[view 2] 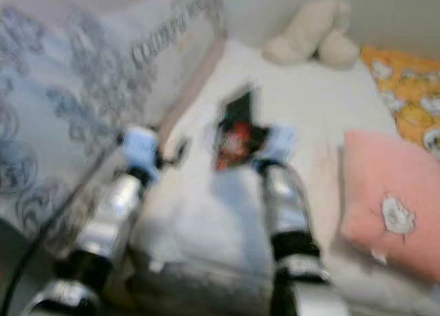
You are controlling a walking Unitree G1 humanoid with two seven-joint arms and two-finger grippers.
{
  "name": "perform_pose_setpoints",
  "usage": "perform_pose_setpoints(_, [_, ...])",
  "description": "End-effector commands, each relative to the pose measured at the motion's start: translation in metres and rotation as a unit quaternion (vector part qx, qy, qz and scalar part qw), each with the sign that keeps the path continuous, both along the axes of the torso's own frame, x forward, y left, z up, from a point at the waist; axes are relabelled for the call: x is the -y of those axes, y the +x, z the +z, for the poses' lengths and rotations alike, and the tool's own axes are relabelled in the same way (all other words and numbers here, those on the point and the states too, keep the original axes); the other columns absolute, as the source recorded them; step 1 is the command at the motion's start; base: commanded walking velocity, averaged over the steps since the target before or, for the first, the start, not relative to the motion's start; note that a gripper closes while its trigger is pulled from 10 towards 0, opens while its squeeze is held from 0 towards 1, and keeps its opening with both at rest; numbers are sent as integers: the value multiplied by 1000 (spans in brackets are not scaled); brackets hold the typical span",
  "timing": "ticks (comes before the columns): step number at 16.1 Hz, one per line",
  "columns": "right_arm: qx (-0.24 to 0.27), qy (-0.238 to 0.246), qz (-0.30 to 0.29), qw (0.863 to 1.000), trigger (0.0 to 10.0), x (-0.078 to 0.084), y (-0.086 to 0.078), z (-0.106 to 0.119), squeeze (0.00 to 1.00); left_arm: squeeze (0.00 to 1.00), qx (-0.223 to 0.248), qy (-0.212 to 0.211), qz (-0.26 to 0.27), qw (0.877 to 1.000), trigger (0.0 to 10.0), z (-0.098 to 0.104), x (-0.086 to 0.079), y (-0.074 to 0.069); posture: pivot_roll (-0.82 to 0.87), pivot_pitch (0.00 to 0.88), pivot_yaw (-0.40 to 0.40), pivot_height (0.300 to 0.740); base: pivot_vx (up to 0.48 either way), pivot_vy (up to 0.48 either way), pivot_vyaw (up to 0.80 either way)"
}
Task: Clean up the room
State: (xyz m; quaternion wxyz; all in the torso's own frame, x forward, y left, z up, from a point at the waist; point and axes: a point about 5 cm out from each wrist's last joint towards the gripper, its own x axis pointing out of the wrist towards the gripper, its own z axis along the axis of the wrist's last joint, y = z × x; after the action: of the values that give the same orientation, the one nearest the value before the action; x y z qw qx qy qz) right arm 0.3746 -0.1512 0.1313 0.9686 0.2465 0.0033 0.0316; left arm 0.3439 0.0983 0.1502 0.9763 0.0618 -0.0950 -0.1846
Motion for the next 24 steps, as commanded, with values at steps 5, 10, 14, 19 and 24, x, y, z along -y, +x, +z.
perform_pose_setpoints(5, [-167,179,-7,969,0,8,-30,-81,0,0,21,28,9,999,10000,17,-26,-7,319,158,7,740,0,0,0])
perform_pose_setpoints(10, [-124,79,46,988,0,-14,-14,-57,0,0,40,32,-6,999,10000,29,-20,-16,322,158,-2,740,0,0,0])
perform_pose_setpoints(14, [60,106,108,987,0,-38,22,35,0,0,30,32,-11,999,10000,23,-17,-21,304,136,-13,740,0,0,0])
perform_pose_setpoints(19, [-99,148,8,984,0,3,-9,-50,0,0,29,41,-18,999,10000,25,-15,-26,336,159,-1,740,0,0,0])
perform_pose_setpoints(24, [-210,75,-67,973,0,36,-47,-102,0,0,30,53,-37,997,10000,24,-7,-29,337,186,8,740,0,0,0])
